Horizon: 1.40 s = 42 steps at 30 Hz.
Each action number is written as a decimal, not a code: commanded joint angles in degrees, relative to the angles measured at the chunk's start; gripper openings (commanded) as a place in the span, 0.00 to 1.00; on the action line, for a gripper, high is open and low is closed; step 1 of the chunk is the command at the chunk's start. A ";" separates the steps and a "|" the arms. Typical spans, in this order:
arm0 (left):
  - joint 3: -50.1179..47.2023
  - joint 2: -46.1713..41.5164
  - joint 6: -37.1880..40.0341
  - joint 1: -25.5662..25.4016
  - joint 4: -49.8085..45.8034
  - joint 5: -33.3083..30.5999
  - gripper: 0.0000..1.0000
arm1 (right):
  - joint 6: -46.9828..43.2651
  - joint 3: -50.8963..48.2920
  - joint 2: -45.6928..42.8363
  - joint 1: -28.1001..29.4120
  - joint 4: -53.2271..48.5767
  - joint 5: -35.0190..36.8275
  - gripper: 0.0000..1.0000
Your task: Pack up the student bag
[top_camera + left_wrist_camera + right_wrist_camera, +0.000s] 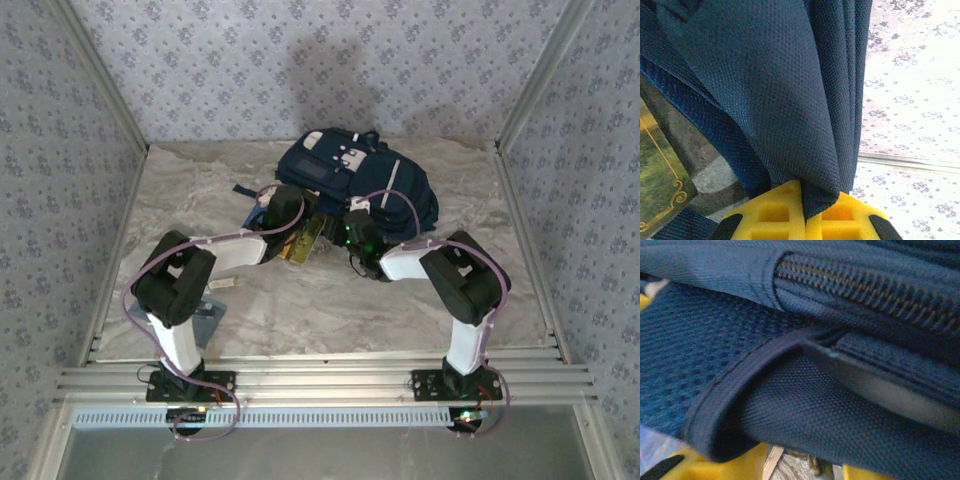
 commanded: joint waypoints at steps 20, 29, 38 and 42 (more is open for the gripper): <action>3.47 -0.55 1.74 1.30 2.46 -0.19 0.00 | -6.03 -7.58 -15.20 -8.10 -13.01 -10.99 0.00; 4.13 0.19 4.28 2.54 2.83 1.88 0.00 | -10.80 -10.20 -19.74 -13.29 -23.62 -17.64 0.00; 6.06 2.37 10.02 5.24 1.87 4.72 0.00 | -13.19 -10.32 -24.36 -16.64 -35.85 -23.93 0.00; 9.00 5.62 14.40 7.11 0.73 6.50 0.00 | -11.50 -8.97 -25.39 -16.75 -42.78 -26.35 0.00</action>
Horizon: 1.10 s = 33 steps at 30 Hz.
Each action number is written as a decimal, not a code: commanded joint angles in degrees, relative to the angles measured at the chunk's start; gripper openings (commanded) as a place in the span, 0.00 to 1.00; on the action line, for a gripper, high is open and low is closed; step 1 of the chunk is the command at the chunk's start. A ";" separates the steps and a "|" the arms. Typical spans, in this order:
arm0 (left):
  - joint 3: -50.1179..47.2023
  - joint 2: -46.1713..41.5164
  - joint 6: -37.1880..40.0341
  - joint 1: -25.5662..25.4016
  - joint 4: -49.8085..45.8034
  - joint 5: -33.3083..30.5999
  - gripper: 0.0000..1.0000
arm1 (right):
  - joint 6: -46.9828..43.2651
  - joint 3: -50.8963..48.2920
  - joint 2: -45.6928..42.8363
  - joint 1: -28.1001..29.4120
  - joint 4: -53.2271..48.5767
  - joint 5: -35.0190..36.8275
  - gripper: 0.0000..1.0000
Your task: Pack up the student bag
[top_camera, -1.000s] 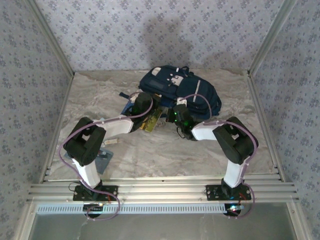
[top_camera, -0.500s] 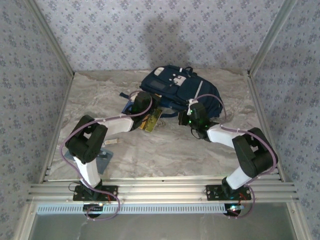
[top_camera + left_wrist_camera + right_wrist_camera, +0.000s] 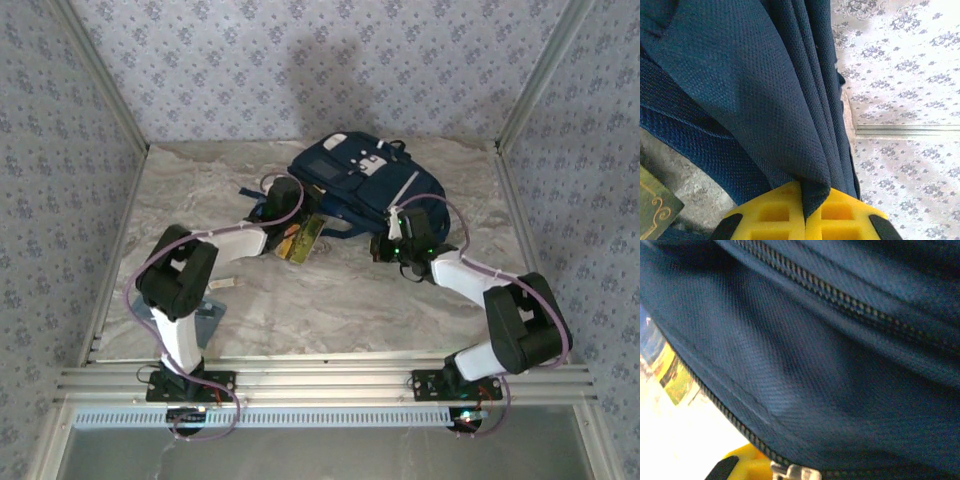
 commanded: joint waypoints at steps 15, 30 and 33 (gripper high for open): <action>19.99 14.51 10.42 8.95 -1.43 11.77 0.55 | 9.81 4.02 -0.32 -0.90 -15.74 -13.09 0.00; -5.53 -8.77 3.98 4.15 -6.25 14.72 0.95 | 19.94 18.92 12.76 4.88 -4.05 -21.26 0.00; -6.96 -7.75 1.41 1.99 -2.10 14.72 0.92 | 20.70 19.71 13.24 5.56 -3.92 -21.40 0.00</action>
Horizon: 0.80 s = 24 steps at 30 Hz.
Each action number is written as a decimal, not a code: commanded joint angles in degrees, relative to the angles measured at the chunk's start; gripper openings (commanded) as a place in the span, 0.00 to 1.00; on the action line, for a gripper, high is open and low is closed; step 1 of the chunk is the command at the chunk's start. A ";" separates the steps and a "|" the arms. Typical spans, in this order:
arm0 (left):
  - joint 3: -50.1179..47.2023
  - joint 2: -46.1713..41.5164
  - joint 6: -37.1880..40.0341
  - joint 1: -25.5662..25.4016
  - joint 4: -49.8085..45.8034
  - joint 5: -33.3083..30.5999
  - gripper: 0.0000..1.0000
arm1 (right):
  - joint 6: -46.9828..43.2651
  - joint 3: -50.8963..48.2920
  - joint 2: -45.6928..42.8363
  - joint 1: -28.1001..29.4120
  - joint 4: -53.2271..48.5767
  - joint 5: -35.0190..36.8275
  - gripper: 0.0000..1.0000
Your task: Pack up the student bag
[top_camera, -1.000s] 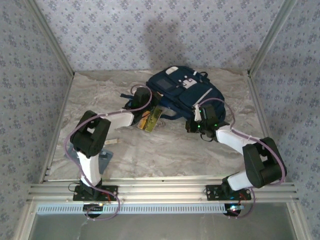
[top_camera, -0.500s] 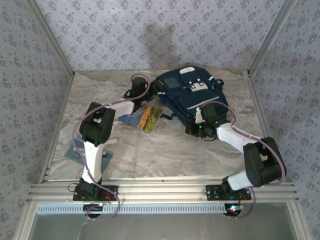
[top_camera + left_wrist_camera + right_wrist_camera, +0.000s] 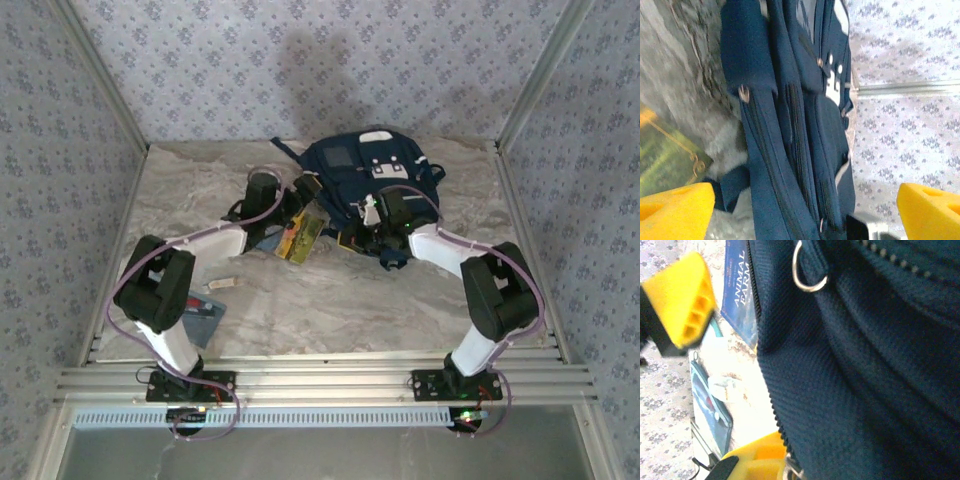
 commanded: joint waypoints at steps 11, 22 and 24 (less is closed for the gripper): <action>0.91 10.21 -9.50 -4.89 16.36 2.38 0.75 | 2.43 0.33 -4.80 1.95 2.13 -1.83 0.00; 4.73 15.02 -10.03 -5.57 17.84 3.31 0.00 | -0.65 -1.63 -7.58 1.66 -6.75 -1.56 0.00; 5.61 14.51 -7.04 -4.54 14.81 4.14 0.00 | -2.89 -2.50 -8.66 0.42 -11.41 -1.18 0.00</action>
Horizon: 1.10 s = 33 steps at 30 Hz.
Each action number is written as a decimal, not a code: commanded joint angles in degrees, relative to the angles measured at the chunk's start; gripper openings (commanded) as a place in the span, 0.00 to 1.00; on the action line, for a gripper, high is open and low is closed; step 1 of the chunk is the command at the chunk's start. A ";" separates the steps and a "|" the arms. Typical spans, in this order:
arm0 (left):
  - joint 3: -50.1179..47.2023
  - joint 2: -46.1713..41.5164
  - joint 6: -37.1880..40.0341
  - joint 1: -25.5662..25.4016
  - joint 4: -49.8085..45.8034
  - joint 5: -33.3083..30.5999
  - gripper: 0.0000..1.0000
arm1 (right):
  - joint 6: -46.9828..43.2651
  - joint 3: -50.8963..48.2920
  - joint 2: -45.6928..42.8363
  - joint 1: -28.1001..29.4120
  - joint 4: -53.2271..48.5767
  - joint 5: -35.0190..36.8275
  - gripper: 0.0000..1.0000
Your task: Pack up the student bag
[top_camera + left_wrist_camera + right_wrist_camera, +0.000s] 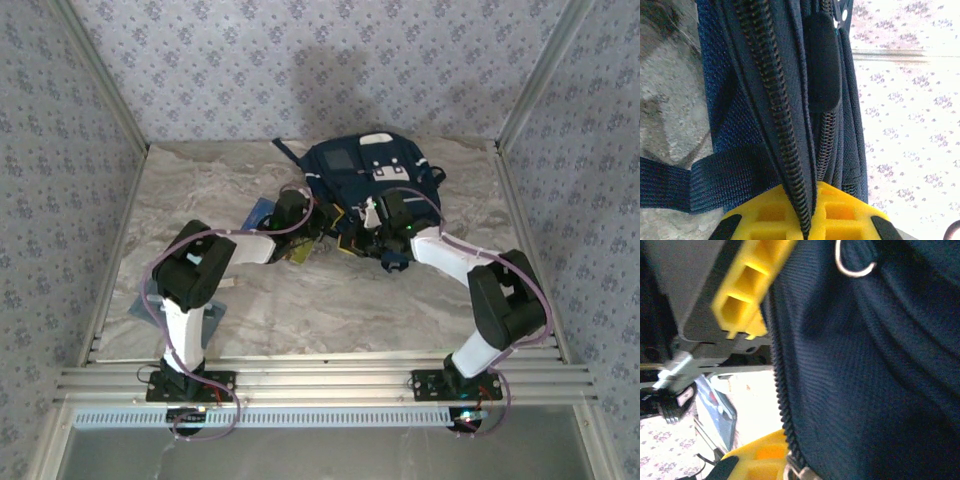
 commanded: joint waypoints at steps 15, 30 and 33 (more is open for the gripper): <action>8.46 1.65 19.65 11.27 -14.12 11.05 0.00 | -16.71 -4.38 -10.99 -12.44 -26.99 -0.83 0.00; 30.27 12.18 24.49 14.09 -25.07 11.48 0.00 | -11.22 -7.17 -13.88 -11.49 -20.06 -3.92 0.00; 33.41 13.86 24.11 13.56 -26.51 12.26 0.43 | -4.63 -6.96 -12.71 -5.77 -11.16 -4.26 0.00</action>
